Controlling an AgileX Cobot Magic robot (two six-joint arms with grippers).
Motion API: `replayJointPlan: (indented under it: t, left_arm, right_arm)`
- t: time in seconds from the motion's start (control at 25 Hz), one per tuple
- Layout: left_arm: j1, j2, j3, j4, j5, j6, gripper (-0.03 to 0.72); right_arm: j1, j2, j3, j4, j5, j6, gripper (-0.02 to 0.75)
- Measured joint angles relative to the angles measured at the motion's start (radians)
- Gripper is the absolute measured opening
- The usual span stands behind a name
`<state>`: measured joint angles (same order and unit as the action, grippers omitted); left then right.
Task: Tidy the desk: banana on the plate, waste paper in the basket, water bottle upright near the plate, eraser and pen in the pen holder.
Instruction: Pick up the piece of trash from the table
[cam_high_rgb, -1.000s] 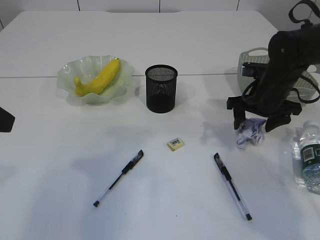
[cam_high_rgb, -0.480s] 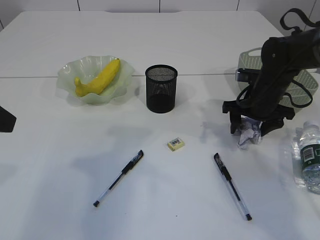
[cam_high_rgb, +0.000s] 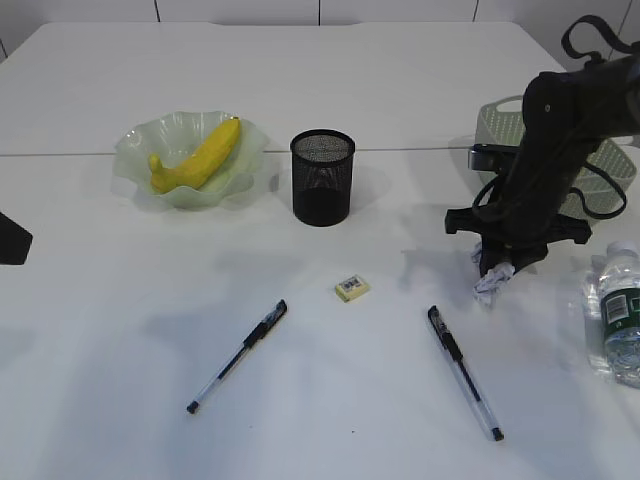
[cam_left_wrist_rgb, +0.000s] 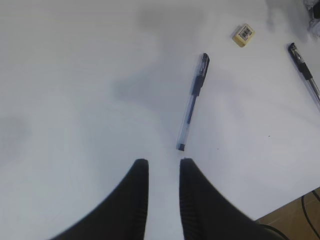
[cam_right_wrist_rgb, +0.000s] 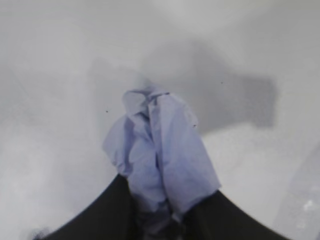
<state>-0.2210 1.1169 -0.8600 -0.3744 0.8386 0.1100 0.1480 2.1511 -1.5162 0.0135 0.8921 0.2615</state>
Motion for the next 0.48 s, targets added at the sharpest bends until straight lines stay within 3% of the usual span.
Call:
replayJointPlan:
  t: [0.48]
  left_arm:
    - [0.000, 0.000, 0.000, 0.000, 0.000, 0.004, 0.151]
  right_arm:
    - [0.000, -0.169, -0.033, 0.006, 0.041, -0.083, 0.136]
